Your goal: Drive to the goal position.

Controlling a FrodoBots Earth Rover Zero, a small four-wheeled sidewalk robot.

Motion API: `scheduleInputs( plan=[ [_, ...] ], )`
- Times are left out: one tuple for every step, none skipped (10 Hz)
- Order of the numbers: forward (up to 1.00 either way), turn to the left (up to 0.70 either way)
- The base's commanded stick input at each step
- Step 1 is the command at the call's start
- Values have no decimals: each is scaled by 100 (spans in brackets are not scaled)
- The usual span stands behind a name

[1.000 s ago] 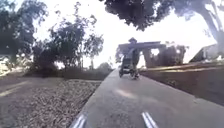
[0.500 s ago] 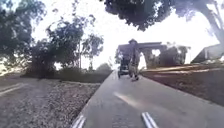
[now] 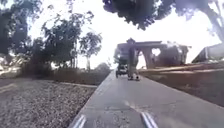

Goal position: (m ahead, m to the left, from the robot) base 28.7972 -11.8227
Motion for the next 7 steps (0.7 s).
scheduleInputs(
  plan=[
    [98,-15],
    [98,-3],
    [98,0],
    [98,0],
    [98,0],
    [98,0],
    [98,0]
  ],
)
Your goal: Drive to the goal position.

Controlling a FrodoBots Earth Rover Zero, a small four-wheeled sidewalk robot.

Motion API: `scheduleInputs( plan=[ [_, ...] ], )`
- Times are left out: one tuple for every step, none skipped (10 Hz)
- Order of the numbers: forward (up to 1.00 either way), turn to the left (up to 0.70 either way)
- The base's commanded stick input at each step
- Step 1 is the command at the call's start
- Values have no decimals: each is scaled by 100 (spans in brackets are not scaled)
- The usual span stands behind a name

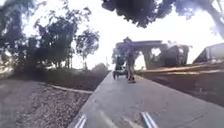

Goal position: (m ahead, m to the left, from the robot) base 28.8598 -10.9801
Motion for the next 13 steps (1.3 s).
scheduleInputs(
  plan=[
    [98,0],
    [98,0],
    [98,0],
    [98,0],
    [98,0],
    [98,0],
    [98,0],
    [98,0],
    [98,0],
    [98,0],
    [98,0],
    [98,0],
    [98,0]
  ],
)
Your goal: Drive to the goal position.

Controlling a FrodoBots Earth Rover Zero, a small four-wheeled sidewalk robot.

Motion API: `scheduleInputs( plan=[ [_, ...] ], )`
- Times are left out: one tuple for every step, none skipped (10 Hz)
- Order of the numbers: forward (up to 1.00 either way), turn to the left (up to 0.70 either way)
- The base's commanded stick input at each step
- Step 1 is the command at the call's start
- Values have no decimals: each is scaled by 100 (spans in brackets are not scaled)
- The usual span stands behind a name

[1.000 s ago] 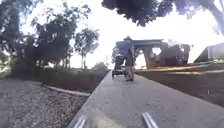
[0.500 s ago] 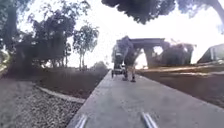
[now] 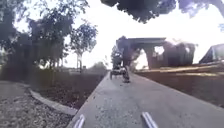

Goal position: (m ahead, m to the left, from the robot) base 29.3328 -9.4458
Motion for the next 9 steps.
scheduleInputs(
  plan=[
    [98,0],
    [98,0],
    [98,-2],
    [98,-10],
    [98,-19],
    [98,-29],
    [98,-38],
    [98,-39],
    [98,-39]
  ],
)
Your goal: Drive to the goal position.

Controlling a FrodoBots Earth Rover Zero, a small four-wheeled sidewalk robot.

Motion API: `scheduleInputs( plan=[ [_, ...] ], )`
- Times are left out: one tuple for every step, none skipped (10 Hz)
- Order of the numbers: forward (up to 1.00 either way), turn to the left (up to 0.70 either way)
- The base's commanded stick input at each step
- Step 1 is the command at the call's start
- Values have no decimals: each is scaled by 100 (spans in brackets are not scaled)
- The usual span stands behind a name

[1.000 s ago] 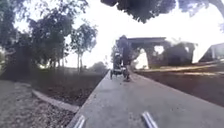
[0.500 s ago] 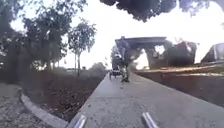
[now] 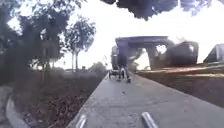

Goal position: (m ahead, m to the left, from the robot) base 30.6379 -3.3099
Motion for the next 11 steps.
scheduleInputs(
  plan=[
    [98,-30],
    [98,-13],
    [98,-6],
    [98,-32],
    [98,-29],
    [98,-15],
    [98,-1],
    [98,-21],
    [98,-34],
    [98,-33],
    [98,-21]
  ],
)
